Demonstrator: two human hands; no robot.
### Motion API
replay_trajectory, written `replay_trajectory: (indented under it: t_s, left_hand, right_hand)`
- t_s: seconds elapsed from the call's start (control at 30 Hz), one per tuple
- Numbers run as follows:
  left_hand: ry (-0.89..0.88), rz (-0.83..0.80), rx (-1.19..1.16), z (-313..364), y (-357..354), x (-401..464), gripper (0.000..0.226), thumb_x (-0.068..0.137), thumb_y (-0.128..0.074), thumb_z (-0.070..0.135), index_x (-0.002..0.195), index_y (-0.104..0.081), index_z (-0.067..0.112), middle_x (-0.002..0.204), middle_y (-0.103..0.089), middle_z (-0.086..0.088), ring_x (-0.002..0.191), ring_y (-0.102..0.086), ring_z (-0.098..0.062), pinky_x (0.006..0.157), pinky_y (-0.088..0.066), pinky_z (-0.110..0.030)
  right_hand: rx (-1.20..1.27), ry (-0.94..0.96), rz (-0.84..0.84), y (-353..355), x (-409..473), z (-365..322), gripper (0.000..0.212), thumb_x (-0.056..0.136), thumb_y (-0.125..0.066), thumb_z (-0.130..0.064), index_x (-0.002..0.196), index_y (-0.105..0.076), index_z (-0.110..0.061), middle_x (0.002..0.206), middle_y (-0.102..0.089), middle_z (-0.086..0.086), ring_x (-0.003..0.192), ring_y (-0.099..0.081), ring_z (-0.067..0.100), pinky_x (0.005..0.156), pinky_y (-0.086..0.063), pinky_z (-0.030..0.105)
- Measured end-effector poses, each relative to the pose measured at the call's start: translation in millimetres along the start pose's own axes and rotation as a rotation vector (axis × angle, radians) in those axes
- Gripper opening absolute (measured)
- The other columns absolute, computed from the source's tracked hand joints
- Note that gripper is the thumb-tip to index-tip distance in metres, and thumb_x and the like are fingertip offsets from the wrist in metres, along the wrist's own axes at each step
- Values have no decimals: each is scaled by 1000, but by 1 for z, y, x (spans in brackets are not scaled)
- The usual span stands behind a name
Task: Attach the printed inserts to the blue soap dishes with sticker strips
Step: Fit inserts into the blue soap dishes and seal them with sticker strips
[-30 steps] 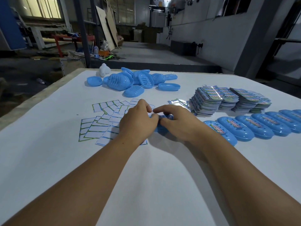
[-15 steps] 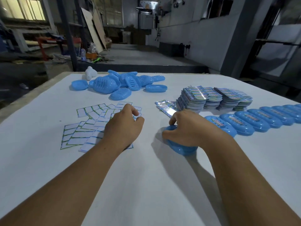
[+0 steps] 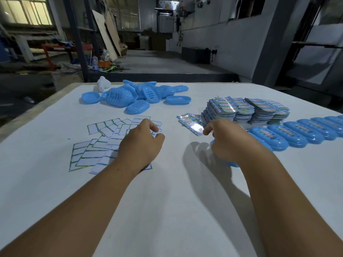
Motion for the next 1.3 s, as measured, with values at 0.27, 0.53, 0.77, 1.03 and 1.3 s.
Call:
replay_trajectory:
  t_s: [0.27, 0.53, 0.77, 1.03, 1.3]
  left_hand:
    - [3, 114, -185, -4, 26, 4, 10, 89, -63, 35, 85, -61, 26, 69, -65, 7, 80, -65, -20, 75, -53, -36]
    - [37, 193, 142, -37, 47, 60, 25, 90, -62, 39, 111, -64, 26, 114, -65, 0, 106, -58, -22, 87, -49, -38]
    - [80, 12, 385, -45, 23, 123, 55, 88, -57, 51, 140, -45, 37, 140, -48, -8, 127, -44, -31, 101, -37, -46]
    - [138, 81, 398, -48, 11, 145, 52, 85, -63, 59, 120, -51, 23, 122, -60, -4, 119, -49, -30, 98, -39, -47]
    - [37, 125, 76, -25, 15, 127, 45, 72, -77, 52, 101, -50, 31, 101, -58, 7, 93, -56, -16, 72, -43, -33]
  right_hand:
    - [236, 289, 91, -2, -3, -57, 31, 88, -60, -7, 111, -70, -25, 95, -57, -12, 75, -48, 2, 63, -34, 8]
    - [359, 317, 113, -20, 3, -71, 25, 90, -60, -13, 107, -70, -29, 91, -59, -14, 67, -47, -4, 63, -33, 9]
    - [426, 312, 173, -18, 6, -68, 24, 90, -63, -14, 104, -68, -33, 90, -61, -14, 72, -51, -7, 64, -35, 6]
    - [599, 322, 278, -3, 4, -67, 22, 90, -64, -17, 97, -65, -38, 83, -61, -14, 66, -54, 7, 62, -40, 21]
    - [667, 258, 356, 3, 8, -56, 20, 89, -64, -16, 98, -69, -32, 83, -63, -12, 65, -54, 9, 64, -42, 23]
Point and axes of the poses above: each hand's wrist, its own x-axis towards the middle knuckle, its own y-axis out of the back of the hand, z = x × y, the point moved 10 cm from there along x, towards the middle knuckle
